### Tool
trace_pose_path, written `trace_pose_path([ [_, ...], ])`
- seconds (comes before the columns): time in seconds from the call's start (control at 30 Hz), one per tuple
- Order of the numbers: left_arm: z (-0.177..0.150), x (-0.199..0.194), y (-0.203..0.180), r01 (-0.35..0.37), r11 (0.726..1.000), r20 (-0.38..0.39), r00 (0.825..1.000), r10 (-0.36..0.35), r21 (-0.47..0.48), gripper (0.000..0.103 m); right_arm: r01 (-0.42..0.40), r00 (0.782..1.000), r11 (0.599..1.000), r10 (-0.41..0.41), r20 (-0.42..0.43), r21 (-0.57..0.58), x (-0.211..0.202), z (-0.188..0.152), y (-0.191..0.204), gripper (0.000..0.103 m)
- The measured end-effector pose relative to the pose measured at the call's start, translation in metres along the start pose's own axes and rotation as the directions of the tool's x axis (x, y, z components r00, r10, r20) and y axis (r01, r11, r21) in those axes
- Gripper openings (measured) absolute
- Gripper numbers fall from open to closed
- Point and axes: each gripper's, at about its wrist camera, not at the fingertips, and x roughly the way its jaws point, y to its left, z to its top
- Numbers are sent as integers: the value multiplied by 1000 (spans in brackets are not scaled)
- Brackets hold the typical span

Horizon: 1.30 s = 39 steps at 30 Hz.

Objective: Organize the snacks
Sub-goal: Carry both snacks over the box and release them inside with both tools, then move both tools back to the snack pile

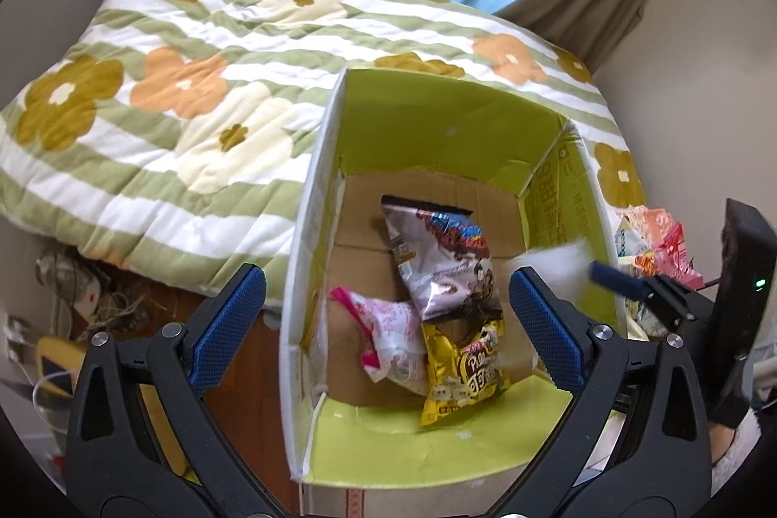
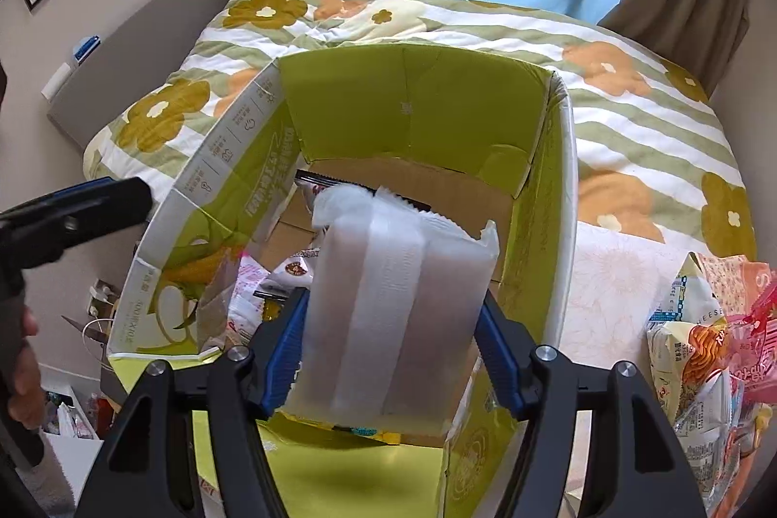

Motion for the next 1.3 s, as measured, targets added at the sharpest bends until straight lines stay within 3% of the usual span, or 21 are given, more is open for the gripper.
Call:
trace_pose_path([
  [0.1,-12,-3,5,13,1000,-11,1000,-13,-24,100,-70,996,997,69,56,16,-12,-4,-3,99],
  [0.13,-15,-4,6,11,999,-14,1000,-11,-31,100,-83,994,996,82,66,21,-16,-6,-3,101],
  [0.37,-39,-5,11,36,998,-26,999,-38,-51,100,-69,994,998,68,91,10,-28,-27,-1,101],
  [0.7,-43,-18,-9,105,993,20,994,-106,61,100,-19,991,998,11,136,53,-59,-37,9,101],
  [0.87,-44,-19,-25,178,980,24,983,-181,87,100,39,985,994,-56,164,103,-82,-50,2,101],
  [1.07,-48,-26,-66,212,965,30,975,-219,155,100,84,972,981,-119,203,178,-110,-70,-21,101],
  [1.3,-61,-26,-147,239,946,23,968,-250,218,100,116,954,957,-182,238,266,-150,-107,-80,101],
])
